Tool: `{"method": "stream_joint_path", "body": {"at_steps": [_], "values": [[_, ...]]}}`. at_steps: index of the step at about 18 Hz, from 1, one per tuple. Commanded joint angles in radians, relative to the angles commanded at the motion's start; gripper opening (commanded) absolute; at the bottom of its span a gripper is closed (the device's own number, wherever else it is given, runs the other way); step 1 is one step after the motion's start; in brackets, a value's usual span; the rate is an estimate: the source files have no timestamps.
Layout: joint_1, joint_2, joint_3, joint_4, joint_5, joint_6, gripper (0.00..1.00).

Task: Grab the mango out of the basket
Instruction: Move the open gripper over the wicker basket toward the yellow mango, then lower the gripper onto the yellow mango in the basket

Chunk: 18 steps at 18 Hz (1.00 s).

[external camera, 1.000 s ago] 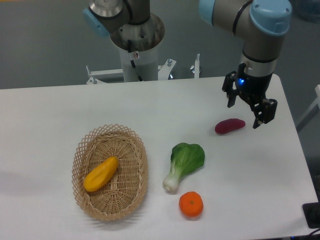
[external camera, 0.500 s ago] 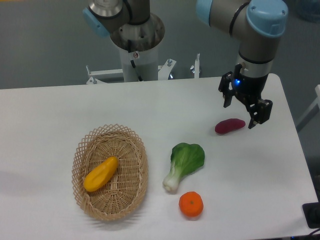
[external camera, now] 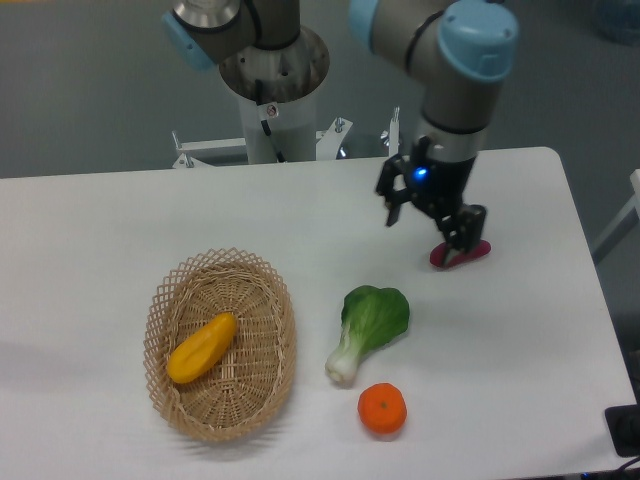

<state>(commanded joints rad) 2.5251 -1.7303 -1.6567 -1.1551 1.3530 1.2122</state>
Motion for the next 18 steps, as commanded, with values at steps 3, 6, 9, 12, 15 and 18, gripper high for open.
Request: {"method": "stream_joint_path", "body": {"at_steps": [3,6,9,12,15,18], "values": [[-0.078,-0.018,0.0,0.082,0.0,-0.207,1.0],[-0.167,-0.066,-0.002,0.233,0.0,-0.383,1.0],[-0.241,-0.124,0.012,0.265,0.005,-0.529,1.0],[-0.298,-0.163,0.015,0.265,0.008,-0.582,1.0],[-0.333,-0.201,0.012,0.265,0.009,-0.58,1.0],[-0.356,-0.224,0.008,0.264,0.011,-0.57,1.0]]}}
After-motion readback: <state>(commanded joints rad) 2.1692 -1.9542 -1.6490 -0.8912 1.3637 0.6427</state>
